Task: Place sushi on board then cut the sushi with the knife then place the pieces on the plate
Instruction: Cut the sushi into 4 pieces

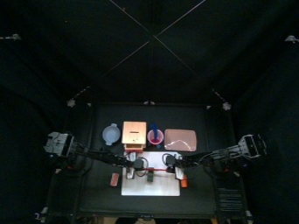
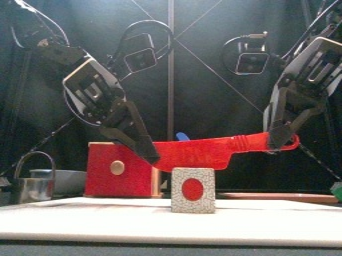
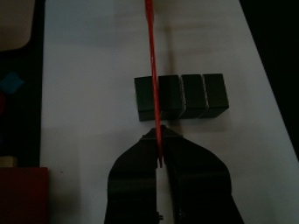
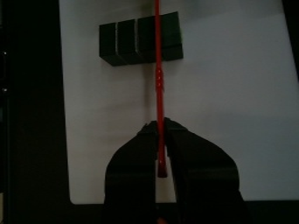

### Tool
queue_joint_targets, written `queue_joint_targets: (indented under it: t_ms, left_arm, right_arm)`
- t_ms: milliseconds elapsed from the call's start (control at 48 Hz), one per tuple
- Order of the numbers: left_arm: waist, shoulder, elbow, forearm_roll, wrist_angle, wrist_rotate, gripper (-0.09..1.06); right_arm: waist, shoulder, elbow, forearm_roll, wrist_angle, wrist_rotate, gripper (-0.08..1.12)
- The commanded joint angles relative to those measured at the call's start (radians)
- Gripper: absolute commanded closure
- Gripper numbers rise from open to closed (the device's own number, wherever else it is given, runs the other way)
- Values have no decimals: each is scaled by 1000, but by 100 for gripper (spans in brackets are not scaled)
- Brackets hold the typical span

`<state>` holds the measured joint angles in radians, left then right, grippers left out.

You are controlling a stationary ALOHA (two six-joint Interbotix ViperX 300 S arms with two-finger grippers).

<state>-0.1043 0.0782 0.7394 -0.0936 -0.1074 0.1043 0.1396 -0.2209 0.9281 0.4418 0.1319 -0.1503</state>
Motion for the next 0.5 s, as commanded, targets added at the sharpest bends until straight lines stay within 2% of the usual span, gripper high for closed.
queue_joint_targets:
  t_ms: [21, 146, 312, 500]
  left_arm:
    - [9, 2, -18, 5, 0, 2, 60]
    - [3, 23, -23, 5, 0, 2, 60]
    - [-8, 18, -25, 5, 0, 2, 60]
    - [2, 54, -23, 6, 2, 2, 60]
  right_arm:
    - [5, -3, -9, 0, -2, -2, 64]
    - [3, 26, -12, 0, -2, -2, 64]
    - [3, 35, -23, 0, 0, -2, 64]
    - [-11, 64, -18, -31, -6, -3, 64]
